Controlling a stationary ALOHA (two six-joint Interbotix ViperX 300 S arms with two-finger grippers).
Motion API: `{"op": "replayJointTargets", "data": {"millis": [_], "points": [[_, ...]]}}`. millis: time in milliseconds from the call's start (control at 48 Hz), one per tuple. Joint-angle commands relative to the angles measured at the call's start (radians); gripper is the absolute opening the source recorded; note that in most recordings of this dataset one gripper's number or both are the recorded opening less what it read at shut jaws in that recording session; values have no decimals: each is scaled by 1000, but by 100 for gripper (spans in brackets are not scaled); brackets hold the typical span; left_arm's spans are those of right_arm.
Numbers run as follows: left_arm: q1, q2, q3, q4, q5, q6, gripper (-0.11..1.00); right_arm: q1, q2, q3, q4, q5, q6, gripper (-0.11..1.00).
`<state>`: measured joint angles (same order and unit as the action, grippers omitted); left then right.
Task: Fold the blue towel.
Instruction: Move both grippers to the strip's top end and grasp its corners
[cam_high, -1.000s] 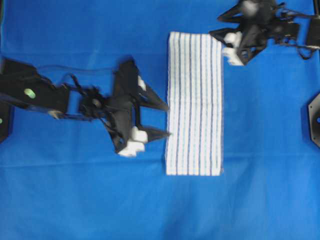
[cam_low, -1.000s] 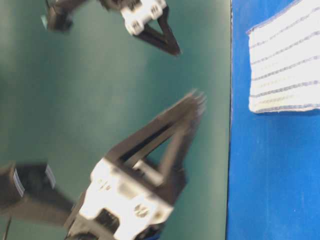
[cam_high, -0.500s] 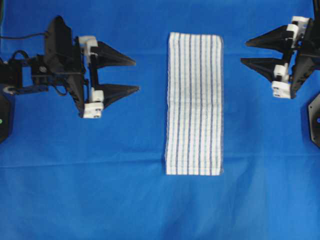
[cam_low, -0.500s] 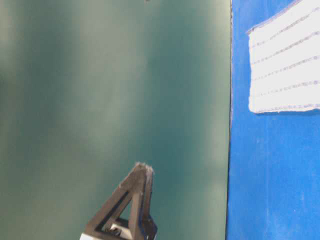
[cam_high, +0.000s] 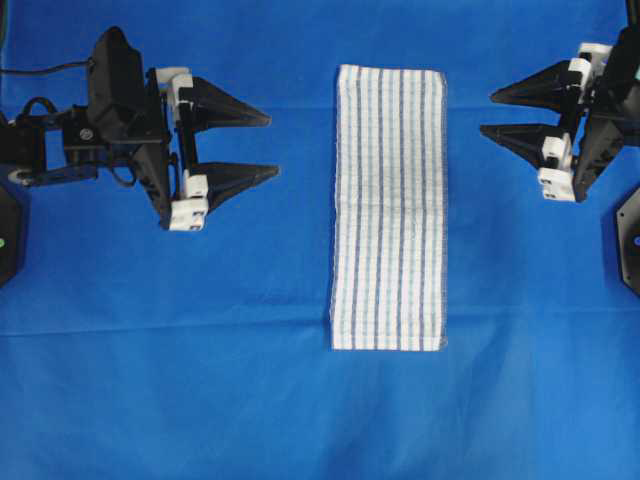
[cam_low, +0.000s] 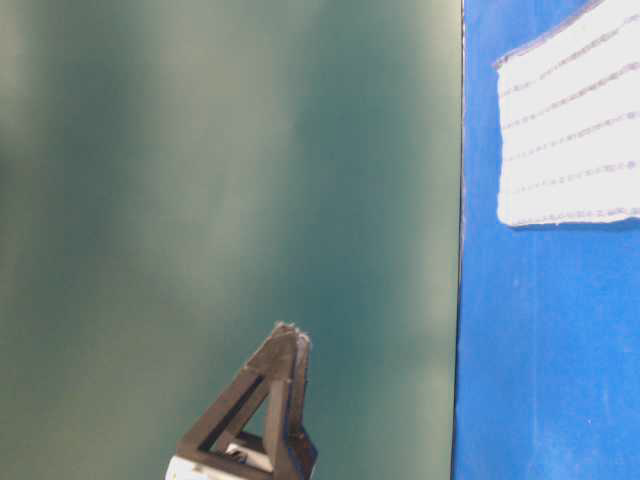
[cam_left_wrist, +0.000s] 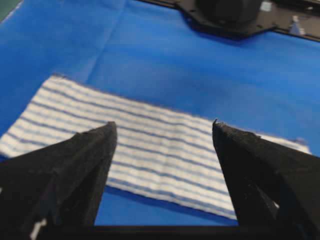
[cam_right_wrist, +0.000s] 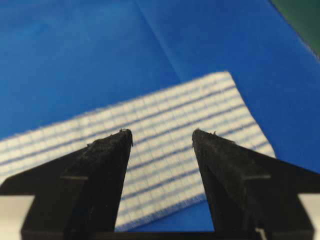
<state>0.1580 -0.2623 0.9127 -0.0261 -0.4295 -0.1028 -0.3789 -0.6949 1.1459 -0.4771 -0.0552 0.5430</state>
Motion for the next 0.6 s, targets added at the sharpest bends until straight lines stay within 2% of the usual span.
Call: {"op": "replayJointTargets", "data": {"millis": [0, 292, 583], "points": [[35, 28, -40, -2, -9, 2, 74, -31, 26, -31, 2, -15, 0, 58], [124, 209, -156, 0, -9, 6, 90, -152, 229, -98, -2, -38, -6, 67], [213, 417, -270, 0, -9, 6, 91, -245, 502, -207, -15, -54, -17, 68]]}}
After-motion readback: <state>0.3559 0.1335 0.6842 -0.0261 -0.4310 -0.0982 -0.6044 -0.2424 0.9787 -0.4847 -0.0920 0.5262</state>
